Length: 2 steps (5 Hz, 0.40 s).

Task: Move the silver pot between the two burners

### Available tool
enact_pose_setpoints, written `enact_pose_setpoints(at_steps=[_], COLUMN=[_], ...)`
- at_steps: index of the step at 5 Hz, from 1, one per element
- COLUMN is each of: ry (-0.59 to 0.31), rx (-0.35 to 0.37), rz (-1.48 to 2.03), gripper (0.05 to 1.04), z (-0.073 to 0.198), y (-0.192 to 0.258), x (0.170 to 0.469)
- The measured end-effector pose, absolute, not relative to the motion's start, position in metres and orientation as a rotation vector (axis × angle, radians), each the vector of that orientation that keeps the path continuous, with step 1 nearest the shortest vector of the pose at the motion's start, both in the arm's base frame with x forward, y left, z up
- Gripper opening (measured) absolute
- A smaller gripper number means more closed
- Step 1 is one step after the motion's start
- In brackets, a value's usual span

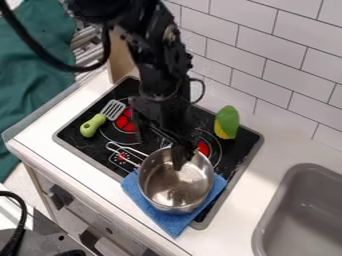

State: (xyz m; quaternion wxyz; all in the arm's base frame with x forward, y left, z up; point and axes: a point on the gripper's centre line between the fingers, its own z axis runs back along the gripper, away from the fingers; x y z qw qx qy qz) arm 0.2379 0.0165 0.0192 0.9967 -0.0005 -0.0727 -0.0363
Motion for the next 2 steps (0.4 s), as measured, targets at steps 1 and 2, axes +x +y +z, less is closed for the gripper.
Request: enact_pose_setpoints(at_steps=[1,2], ry=[-0.143,-0.132], rx=[0.031,0.009], rz=[-0.116,-0.143], gripper=[1.0,1.0], z=[0.026,0.031], y=[-0.015,-0.041], x=[0.227,0.225])
